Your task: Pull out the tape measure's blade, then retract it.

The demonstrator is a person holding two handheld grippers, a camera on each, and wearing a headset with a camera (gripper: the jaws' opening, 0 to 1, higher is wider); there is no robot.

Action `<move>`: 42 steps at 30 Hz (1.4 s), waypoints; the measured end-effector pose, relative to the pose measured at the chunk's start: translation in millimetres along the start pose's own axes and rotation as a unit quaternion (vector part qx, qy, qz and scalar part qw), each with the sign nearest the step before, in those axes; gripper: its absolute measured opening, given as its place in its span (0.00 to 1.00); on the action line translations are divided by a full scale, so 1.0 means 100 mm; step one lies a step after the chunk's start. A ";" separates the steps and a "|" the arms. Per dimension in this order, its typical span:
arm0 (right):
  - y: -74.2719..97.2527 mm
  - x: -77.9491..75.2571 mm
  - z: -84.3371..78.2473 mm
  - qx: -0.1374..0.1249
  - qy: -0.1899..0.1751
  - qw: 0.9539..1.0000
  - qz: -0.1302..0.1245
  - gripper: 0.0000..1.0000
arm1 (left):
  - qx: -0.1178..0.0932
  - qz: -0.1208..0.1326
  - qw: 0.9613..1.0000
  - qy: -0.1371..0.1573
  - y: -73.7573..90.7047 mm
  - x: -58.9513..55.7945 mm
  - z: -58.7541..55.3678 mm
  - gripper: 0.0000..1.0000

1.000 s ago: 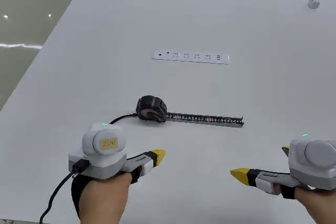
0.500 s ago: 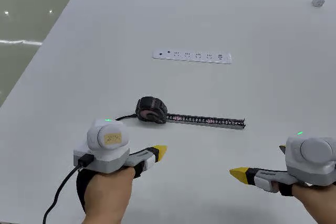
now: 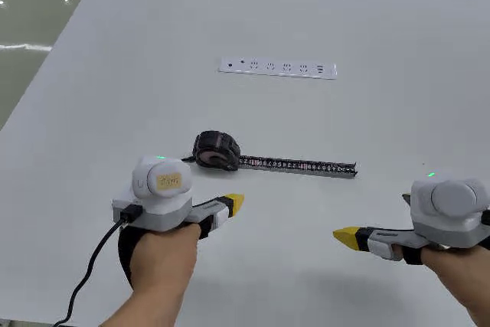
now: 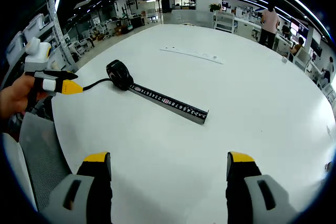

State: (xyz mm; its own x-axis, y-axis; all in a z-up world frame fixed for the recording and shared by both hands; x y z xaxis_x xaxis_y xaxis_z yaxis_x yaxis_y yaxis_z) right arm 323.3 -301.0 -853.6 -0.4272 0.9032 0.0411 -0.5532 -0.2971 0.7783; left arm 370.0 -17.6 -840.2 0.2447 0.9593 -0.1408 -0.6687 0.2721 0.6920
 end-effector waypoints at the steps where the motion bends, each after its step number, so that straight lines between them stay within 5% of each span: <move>1: -0.01 0.00 0.00 0.001 0.002 1.000 0.000 0.93 | 0.000 0.000 1.000 0.001 -0.01 0.00 0.00 0.93; 26: -0.26 -0.15 0.01 0.029 0.061 0.997 0.025 0.84 | -0.001 0.000 1.000 0.012 -0.30 -0.05 0.10 0.90; 42: -0.41 -0.33 0.08 0.047 0.130 0.989 0.042 0.74 | 0.001 0.000 1.000 0.021 -0.45 -0.05 0.14 0.88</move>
State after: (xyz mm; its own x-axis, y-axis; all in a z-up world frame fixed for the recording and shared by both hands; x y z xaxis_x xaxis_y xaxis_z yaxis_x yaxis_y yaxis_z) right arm 365.5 -316.1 -882.1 -0.6452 0.7627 -0.0446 -0.4435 -0.3264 0.8347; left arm 408.8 -35.9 -861.1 0.2152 0.9616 -0.1703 -0.6669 0.2721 0.6937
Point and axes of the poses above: the centre of the closed fingertips' face, and the gripper's own axes: y roughly backward along the fingers, x roughly to its left, z roughly out of its top, the point moved 1 cm from there along y, roughly backward along the fingers, and after that the axes turned 2 degrees about -z, right-handed, at the moved point
